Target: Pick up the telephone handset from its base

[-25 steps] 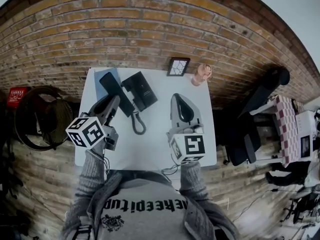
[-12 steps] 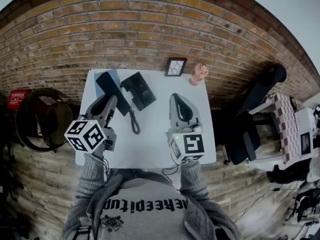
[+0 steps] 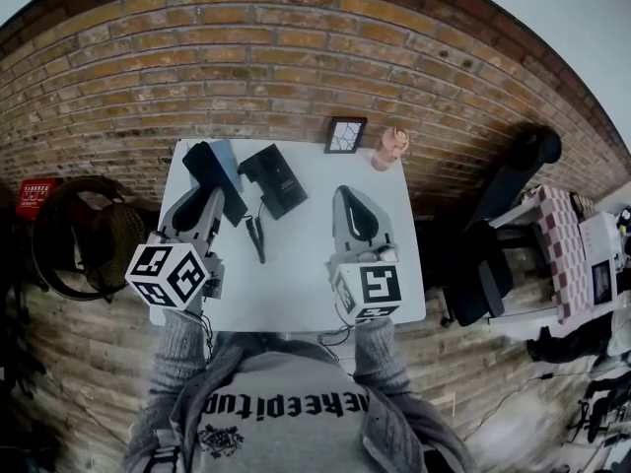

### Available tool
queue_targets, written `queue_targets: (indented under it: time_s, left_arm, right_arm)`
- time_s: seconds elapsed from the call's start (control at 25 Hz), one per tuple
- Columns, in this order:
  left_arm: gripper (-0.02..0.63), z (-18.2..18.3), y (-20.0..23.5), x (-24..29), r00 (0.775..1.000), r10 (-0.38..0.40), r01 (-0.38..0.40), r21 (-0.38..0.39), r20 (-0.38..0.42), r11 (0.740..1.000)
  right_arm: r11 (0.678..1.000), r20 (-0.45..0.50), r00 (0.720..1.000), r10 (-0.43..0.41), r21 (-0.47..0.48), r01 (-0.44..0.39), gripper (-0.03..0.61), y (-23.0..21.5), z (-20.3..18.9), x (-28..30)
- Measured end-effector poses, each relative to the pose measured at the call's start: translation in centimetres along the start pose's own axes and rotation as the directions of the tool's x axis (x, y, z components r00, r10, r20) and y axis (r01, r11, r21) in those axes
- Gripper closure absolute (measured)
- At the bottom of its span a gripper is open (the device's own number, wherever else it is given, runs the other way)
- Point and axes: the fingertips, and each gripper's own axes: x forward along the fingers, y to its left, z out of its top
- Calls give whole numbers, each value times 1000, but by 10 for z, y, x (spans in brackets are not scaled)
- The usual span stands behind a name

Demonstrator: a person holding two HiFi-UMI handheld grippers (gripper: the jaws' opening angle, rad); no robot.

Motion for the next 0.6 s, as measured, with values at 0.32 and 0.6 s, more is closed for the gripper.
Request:
queue_targets:
  time_s: [0.32,0.6]
  left_arm:
    - [548,3,-5,-3,1000,26,-25,69,-2,997]
    - [546,1,-3,-5,999,36,-35,86,-6,996]
  right_arm:
    - [1000,-6,1000,-7,0,7,572,-4,-3,-3]
    - [1000,-8,1000,-11,-7,11,574,-3,-4,-3]
